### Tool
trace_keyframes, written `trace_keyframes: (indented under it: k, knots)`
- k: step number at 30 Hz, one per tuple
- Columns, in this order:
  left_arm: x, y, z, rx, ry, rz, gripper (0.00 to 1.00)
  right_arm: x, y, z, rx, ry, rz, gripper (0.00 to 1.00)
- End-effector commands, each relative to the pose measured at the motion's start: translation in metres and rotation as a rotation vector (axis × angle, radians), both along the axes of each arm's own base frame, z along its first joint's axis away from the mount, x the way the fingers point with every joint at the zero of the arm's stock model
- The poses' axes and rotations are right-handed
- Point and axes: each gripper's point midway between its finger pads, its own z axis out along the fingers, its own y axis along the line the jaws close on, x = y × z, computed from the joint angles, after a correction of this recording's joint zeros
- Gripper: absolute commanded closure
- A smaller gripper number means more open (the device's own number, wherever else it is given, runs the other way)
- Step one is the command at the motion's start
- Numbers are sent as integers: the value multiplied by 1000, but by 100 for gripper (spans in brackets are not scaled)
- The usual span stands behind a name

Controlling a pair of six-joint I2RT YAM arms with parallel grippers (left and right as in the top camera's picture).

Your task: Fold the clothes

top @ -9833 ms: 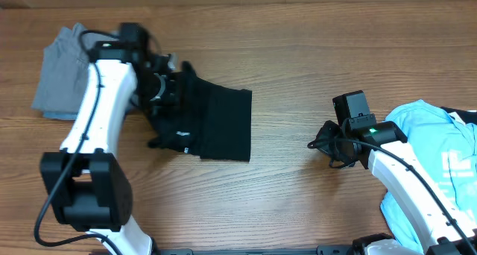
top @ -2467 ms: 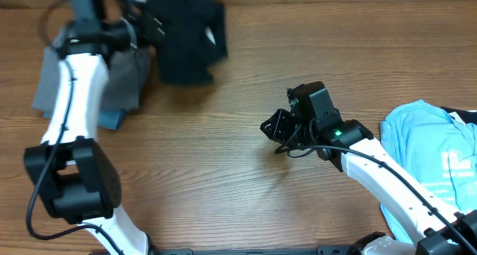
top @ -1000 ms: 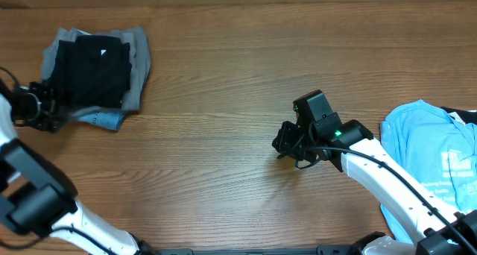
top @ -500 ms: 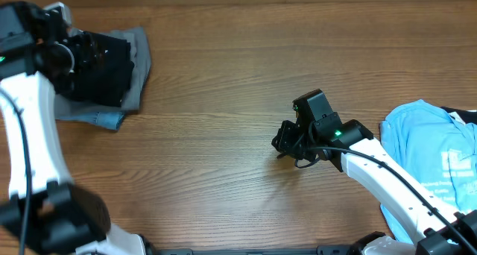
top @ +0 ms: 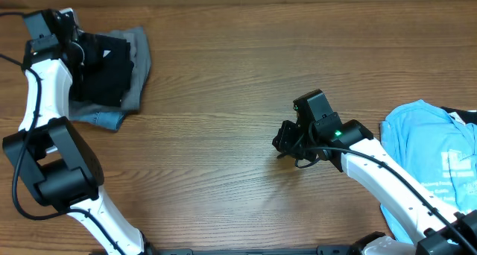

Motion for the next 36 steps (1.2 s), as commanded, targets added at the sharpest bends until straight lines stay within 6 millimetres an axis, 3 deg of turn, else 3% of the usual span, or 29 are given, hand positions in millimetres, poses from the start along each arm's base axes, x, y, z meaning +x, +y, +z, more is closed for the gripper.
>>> trace_keyframes:
  k: [1, 5, 6, 8, 9, 10, 11, 15, 16, 17, 19, 21, 23, 26, 27, 29, 30, 31, 33, 36]
  knots:
    - [13, 3, 34, -3, -87, -2, 37, 3, 2, 6, -1, -24, 4, 81]
    - [3, 5, 79, 44, -78, -1, 31, 2, 1, 5, -7, -20, 2, 81]
    - [-1, 4, 81, 46, -62, -8, 33, 3, 1, 5, -6, -22, 3, 81]
    - [-12, 0, 77, 38, -5, -23, 47, 4, 1, 6, -4, -27, 2, 80]
    - [-18, -3, 71, 31, 31, -31, 62, 4, 1, 6, -4, -27, 3, 80]
    - [-27, -6, 63, 22, 79, -40, 85, 4, 1, 6, -4, -27, 2, 80]
    - [-34, -8, 57, 13, 115, -43, 95, 4, 1, 6, -4, -27, 3, 80]
    - [-69, -29, 16, -92, 287, -71, 96, 5, 1, 6, -9, -33, -2, 79]
    - [-74, -37, 1, -118, 317, -86, 96, 7, 0, 6, -12, -38, -7, 75]
    - [-76, -42, -12, -125, 334, -93, 96, 7, 1, 6, -10, -41, -7, 75]
    - [-73, -45, -34, -120, 325, -102, 83, 8, 1, 7, -9, -45, -6, 75]
    - [-69, -47, -42, -122, 299, -106, 89, 8, 1, 7, -12, -49, 3, 75]
    - [-63, -50, -9, -130, 261, -118, 82, 13, -7, 5, -67, -94, 28, 74]
    - [-67, -51, 63, -93, 186, -127, 71, 22, -18, 14, -130, -173, 35, 71]
    - [-71, -55, 91, -72, 152, -140, 62, 24, -18, 23, -130, -210, 50, 70]
    - [-89, -70, 148, -14, 84, -193, 35, 28, -15, 50, -113, -301, 84, 67]
    - [-102, -80, 174, 15, 54, -222, 0, 30, -15, 71, -102, -372, 108, 65]
    - [-118, -92, 198, 34, 25, -241, 0, 30, -14, 91, -92, -438, 127, 63]
    - [-141, -105, 220, 47, 2, -256, 0, 28, -15, 130, -74, -562, 157, 58]
    - [-188, -125, 240, 16, 13, -248, 0, 16, -21, 192, -51, -760, 190, 46]
